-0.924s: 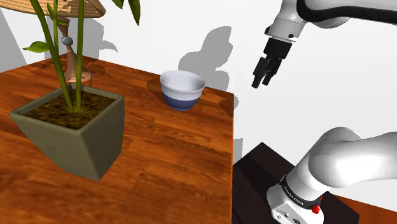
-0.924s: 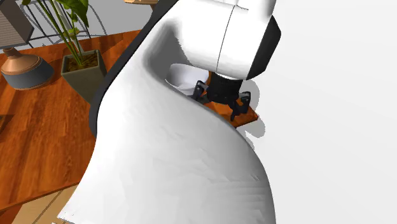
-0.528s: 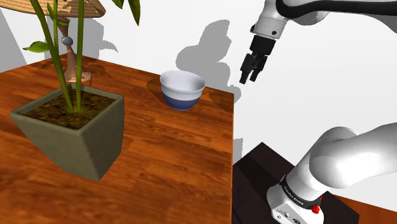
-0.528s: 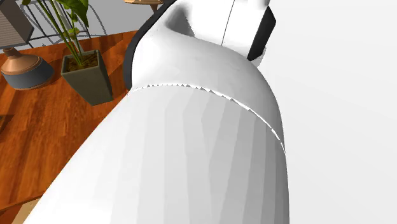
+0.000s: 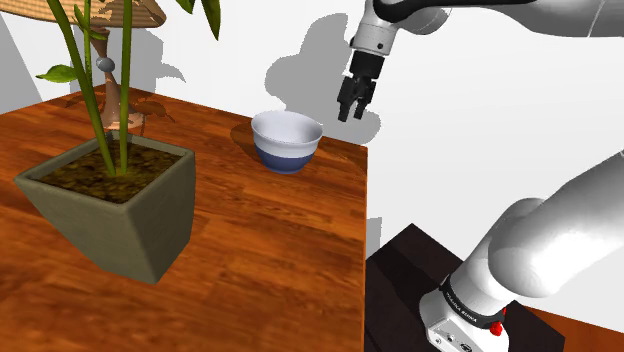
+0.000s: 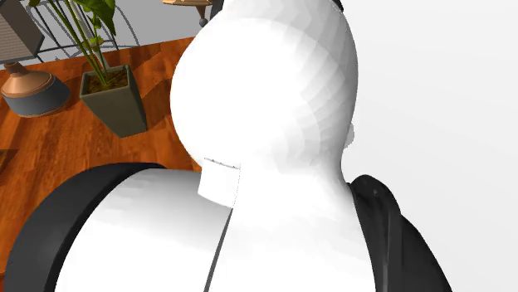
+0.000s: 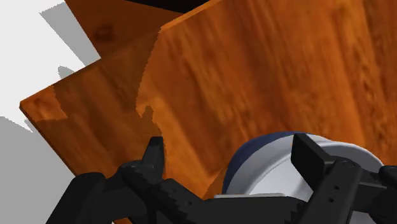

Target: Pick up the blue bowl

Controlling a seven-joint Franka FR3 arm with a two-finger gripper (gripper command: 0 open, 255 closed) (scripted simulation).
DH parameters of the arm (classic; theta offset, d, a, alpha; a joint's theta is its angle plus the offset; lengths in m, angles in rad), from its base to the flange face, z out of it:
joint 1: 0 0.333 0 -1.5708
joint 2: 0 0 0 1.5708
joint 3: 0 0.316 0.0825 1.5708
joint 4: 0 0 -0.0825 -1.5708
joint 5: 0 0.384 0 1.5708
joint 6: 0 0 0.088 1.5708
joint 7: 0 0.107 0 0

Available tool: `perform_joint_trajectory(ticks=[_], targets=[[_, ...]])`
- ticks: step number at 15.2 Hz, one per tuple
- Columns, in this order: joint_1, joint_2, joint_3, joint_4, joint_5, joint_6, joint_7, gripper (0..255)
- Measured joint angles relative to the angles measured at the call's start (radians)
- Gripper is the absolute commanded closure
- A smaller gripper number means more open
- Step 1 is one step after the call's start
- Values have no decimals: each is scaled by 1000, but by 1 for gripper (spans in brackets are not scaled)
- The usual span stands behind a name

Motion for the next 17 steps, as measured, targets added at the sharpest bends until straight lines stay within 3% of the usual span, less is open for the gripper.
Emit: perform_joint_trajectory(ticks=[9,17], targets=[[32,366,18,376,54,-47,-67,0],[34,417,21,343,61,31,-91,0]])
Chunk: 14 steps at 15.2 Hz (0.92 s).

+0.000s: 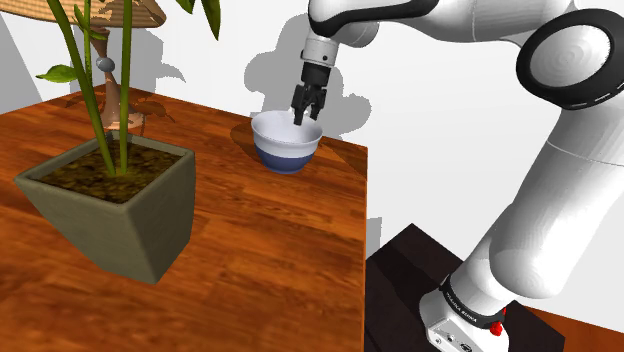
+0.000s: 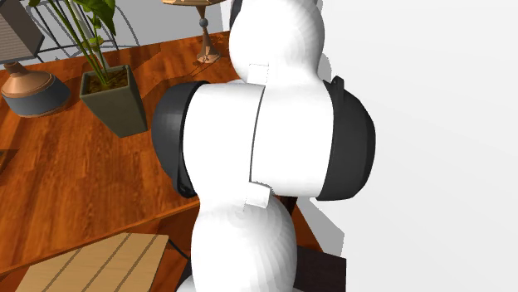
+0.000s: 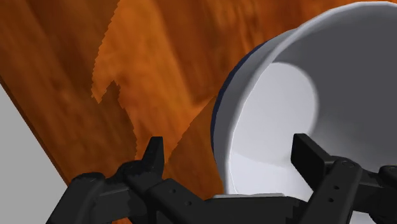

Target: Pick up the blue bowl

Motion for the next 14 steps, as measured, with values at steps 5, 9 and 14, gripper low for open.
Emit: perform_joint_trajectory(ticks=[5,9,14], targets=[[0,-1,0,-13,0,11,-2,255],[0,-2,0,-14,0,12,-2,255],[0,-7,0,7,-1,-14,2,255]])
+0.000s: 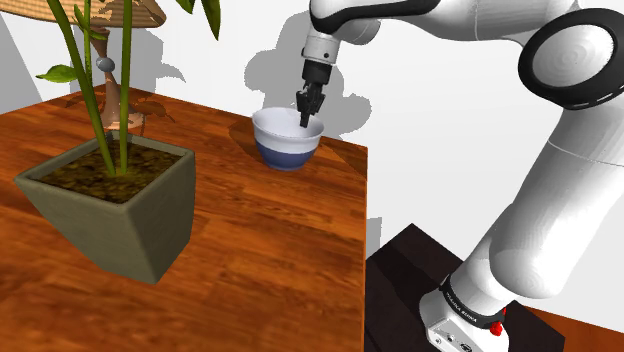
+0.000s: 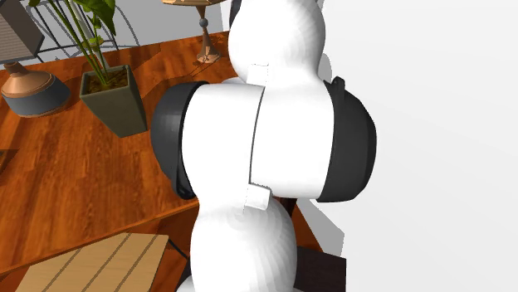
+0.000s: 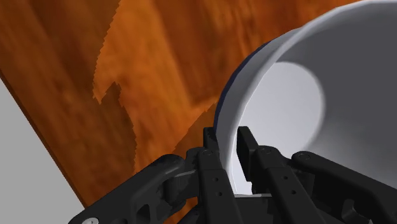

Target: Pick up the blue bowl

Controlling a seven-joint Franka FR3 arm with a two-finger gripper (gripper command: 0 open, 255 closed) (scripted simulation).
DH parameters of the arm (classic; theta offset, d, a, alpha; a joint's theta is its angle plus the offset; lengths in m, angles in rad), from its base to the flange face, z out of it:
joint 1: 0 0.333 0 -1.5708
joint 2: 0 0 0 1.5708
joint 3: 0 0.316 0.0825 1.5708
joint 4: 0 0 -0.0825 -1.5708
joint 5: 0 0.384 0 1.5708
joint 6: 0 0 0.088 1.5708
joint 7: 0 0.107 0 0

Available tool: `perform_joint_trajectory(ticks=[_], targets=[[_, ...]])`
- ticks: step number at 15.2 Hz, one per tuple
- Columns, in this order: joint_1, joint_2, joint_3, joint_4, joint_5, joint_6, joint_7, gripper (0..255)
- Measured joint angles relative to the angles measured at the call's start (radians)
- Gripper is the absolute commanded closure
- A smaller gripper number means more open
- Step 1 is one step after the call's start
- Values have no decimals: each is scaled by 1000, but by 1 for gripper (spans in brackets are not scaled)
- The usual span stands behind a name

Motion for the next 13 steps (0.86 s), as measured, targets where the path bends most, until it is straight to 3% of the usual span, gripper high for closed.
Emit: perform_joint_trajectory(ticks=[13], targets=[[-4,7,-1,175,-2,-165,29,255]])
